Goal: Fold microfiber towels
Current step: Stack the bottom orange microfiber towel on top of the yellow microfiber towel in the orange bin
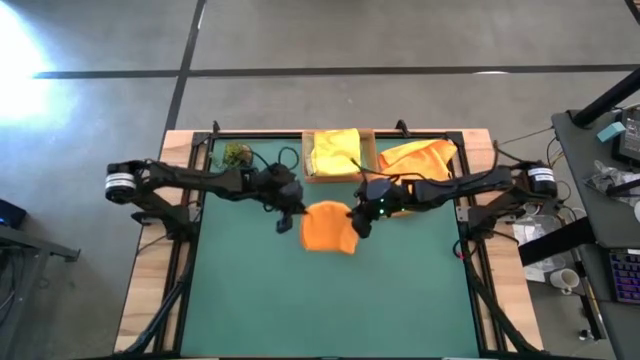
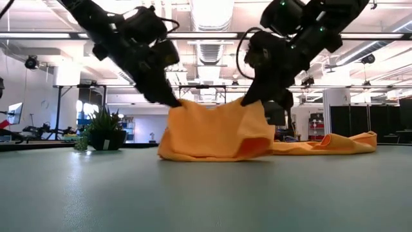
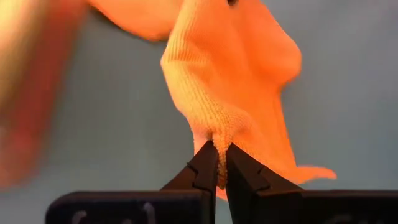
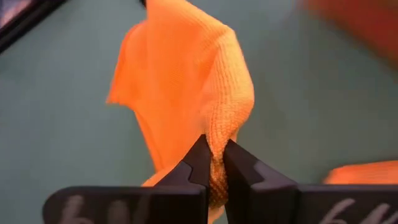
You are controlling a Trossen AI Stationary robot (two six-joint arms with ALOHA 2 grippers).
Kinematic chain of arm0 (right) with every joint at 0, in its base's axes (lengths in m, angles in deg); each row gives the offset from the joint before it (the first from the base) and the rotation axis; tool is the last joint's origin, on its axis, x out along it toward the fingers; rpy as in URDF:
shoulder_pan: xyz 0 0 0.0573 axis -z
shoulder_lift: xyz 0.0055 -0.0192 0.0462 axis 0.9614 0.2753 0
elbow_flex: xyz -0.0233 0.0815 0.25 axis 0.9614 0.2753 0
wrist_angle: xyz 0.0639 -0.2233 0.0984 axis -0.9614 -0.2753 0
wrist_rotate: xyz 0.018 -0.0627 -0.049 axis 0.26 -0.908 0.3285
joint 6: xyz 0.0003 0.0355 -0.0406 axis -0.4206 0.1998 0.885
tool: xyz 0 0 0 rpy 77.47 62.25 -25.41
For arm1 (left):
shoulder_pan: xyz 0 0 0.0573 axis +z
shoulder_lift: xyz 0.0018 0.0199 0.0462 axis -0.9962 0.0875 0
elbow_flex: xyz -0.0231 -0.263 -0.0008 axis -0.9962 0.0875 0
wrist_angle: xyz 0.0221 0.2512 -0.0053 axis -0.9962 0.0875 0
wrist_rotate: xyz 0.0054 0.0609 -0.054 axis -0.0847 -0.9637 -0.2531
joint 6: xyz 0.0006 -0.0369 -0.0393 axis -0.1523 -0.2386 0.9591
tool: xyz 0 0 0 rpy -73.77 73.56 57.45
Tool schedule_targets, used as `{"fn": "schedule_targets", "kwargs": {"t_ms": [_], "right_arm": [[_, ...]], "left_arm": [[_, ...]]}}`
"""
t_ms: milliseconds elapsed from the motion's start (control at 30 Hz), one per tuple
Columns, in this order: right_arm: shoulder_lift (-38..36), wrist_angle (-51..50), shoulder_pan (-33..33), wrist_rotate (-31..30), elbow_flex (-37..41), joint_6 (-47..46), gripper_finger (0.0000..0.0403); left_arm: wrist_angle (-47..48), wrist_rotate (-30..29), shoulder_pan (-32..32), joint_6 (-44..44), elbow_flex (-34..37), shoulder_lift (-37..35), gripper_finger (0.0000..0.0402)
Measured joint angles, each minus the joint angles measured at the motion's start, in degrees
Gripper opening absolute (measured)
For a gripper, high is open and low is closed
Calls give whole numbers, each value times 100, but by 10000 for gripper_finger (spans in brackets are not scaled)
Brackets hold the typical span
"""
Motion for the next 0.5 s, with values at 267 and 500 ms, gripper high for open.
{"fn": "schedule_targets", "kwargs": {"t_ms": [267, 500], "right_arm": [[-456, -113, 447, -777, -167, 272, 12], [-485, -872, 1034, -780, -1096, 998, 12]], "left_arm": [[-7, -575, 450, -673, -577, -116, 3], [49, -726, 875, -817, -1155, -57, 3]]}}
